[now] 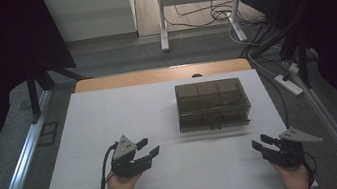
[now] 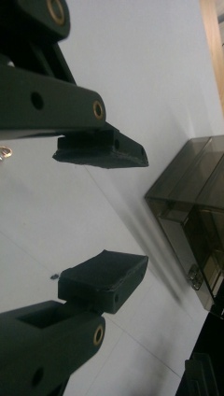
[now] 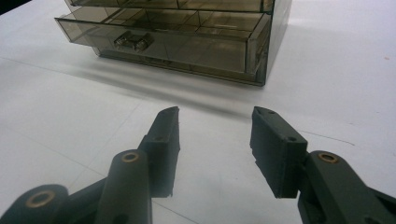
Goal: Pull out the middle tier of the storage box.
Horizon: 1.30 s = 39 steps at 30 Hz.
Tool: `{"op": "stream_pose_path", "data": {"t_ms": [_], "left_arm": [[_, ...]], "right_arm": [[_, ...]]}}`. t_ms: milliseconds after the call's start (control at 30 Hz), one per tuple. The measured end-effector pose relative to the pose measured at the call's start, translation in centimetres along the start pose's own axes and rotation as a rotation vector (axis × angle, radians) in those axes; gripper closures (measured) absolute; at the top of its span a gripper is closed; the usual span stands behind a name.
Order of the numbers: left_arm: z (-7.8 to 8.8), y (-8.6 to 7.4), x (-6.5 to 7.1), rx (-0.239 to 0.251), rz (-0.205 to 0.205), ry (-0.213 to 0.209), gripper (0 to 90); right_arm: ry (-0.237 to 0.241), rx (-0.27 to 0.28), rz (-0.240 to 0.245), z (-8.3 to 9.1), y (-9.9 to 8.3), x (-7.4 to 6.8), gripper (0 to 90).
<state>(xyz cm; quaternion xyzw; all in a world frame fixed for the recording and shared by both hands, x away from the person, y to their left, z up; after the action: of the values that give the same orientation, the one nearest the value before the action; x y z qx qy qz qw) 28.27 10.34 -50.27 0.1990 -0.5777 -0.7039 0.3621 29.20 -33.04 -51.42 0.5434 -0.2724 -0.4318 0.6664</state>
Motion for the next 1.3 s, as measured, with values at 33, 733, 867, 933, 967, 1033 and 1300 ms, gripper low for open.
{"op": "stream_pose_path", "data": {"t_ms": [33,733,867,933,967,1033,1300], "left_arm": [[-0.3,0.0,0.1,-0.012,0.001,-0.004,47.9],[-5.6,1.4,1.5,-0.154,-0.057,-0.045,58.0],[-6.7,1.5,1.7,-0.173,-0.064,-0.054,59.8],[-7.3,1.4,1.7,-0.187,-0.057,-0.056,60.5],[-7.5,1.4,1.6,-0.193,-0.052,-0.056,60.7],[-7.9,1.3,1.5,-0.205,-0.051,-0.054,61.1],[-9.3,1.5,1.7,-0.224,-0.036,-0.054,63.6]], "right_arm": [[0.004,-0.003,0.0,0.0,0.0,0.0,53.2],[0.046,-0.103,0.089,-2.0,1.4,0.1,65.1],[0.035,-0.118,0.099,-2.5,1.7,0.7,65.8],[0.03,-0.127,0.105,-2.8,1.9,0.9,66.1],[0.033,-0.132,0.107,-3.0,2.0,1.0,66.1],[0.029,-0.14,0.118,-3.3,2.2,1.1,66.3],[0.014,-0.156,0.139,-4.3,3.2,1.8,66.6]]}}
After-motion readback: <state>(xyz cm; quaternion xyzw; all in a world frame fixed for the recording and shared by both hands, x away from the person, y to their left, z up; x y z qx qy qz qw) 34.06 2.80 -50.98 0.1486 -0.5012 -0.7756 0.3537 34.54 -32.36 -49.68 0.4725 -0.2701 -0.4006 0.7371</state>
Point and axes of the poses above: each handheld gripper's, and its own axes: z roughly backward along the jaws, y roughly out of its top, x roughly to its right, the point moved 3 cm from there along -z, roughly forward along the jaws, and after that the axes turned 15 degrees about x, right-handed, at the moved point
